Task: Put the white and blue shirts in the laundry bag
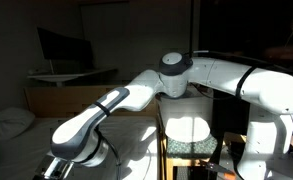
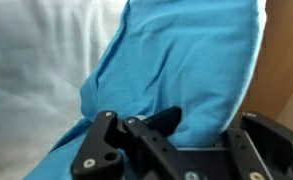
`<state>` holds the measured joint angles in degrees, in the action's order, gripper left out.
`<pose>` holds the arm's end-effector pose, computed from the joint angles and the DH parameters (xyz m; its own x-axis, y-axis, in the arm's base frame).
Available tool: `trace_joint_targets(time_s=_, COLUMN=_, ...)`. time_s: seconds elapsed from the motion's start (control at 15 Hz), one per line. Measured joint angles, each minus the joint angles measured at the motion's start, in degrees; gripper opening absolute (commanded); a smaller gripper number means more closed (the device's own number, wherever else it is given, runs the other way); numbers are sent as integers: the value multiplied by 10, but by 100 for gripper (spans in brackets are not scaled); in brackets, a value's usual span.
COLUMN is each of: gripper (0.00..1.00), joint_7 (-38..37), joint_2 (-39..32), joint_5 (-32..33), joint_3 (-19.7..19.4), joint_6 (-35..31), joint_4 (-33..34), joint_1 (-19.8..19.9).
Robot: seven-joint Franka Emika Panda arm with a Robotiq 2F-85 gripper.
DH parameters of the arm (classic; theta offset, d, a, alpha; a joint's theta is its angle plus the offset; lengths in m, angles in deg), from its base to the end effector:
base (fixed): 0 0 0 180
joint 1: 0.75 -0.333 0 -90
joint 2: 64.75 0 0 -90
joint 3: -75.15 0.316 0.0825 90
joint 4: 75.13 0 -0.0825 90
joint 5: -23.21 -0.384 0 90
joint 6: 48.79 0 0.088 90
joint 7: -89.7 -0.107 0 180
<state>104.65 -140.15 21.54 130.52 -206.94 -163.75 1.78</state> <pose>0.5447 0.4656 0.1187 0.9004 0.3702 0.2288 0.3998 -0.4961 -0.7707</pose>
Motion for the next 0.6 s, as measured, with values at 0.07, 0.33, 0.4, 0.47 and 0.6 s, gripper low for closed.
trace_joint_targets(time_s=0.07, gripper=8, joint_7=-18, joint_2=28, joint_5=0, joint_3=-19, joint_6=18, joint_4=1, joint_1=-10)
trace_joint_targets(time_s=0.33, gripper=8, joint_7=-85, joint_2=141, joint_5=-2, joint_3=-98, joint_6=121, joint_4=26, joint_1=-70)
trace_joint_targets(time_s=0.4, gripper=8, joint_7=-100, joint_2=166, joint_5=-4, joint_3=-119, joint_6=155, joint_4=38, joint_1=-89)
trace_joint_targets(time_s=0.47, gripper=8, joint_7=-114, joint_2=188, joint_5=-5, joint_3=-141, joint_6=188, joint_4=50, joint_1=-109)
trace_joint_targets(time_s=0.6, gripper=7, joint_7=-139, joint_2=226, joint_5=-5, joint_3=-191, joint_6=248, joint_4=75, joint_1=-151)
